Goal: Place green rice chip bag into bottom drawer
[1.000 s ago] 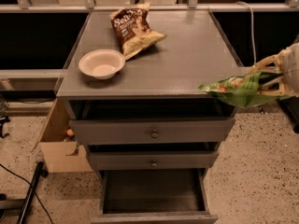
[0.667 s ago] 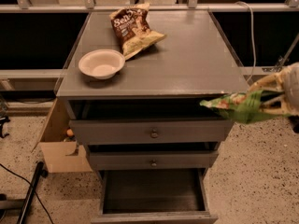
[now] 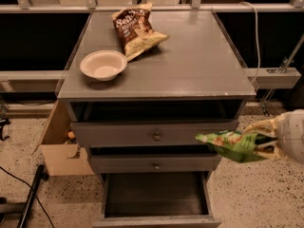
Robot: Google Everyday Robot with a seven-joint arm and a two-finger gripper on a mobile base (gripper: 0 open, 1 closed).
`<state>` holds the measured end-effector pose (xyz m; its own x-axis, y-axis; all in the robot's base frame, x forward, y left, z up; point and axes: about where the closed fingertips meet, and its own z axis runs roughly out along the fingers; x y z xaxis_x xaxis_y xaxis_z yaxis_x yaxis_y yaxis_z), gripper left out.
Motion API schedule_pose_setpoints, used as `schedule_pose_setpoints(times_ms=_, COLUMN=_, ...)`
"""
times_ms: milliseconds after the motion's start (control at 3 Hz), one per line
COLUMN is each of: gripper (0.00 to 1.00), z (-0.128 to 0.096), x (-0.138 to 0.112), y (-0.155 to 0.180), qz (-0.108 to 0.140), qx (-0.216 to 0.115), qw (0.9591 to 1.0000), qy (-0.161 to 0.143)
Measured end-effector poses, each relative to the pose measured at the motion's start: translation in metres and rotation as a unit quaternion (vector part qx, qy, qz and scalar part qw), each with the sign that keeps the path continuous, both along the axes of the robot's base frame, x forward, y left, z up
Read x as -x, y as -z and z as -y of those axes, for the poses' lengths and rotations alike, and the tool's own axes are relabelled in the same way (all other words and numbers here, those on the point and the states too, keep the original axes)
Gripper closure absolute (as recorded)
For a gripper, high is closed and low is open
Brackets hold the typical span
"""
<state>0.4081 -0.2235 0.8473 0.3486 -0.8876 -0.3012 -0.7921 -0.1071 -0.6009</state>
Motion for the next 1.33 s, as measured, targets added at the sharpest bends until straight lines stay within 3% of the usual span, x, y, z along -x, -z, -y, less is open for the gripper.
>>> schedule_pose_setpoints(times_ms=333, gripper=1.0, z=-0.01, x=-0.002, y=0.044, qz=0.015, qx=-0.008, qw=0.9998, qy=-0.007)
schedule_pose_setpoints(times_ms=667, gripper=1.0, z=-0.019, x=-0.011, y=0.091, qz=0.039, qx=0.003, qw=0.999, qy=-0.022)
schedule_pose_setpoints(times_ms=1000, gripper=1.0, z=-0.024, x=-0.025, y=0.143, qz=0.054, qx=0.035, qw=0.9975, qy=-0.03)
schedule_pose_setpoints(times_ms=1333, gripper=1.0, z=-0.021, x=-0.033, y=0.143, qz=0.069, qx=0.044, qw=0.9964, qy=-0.023)
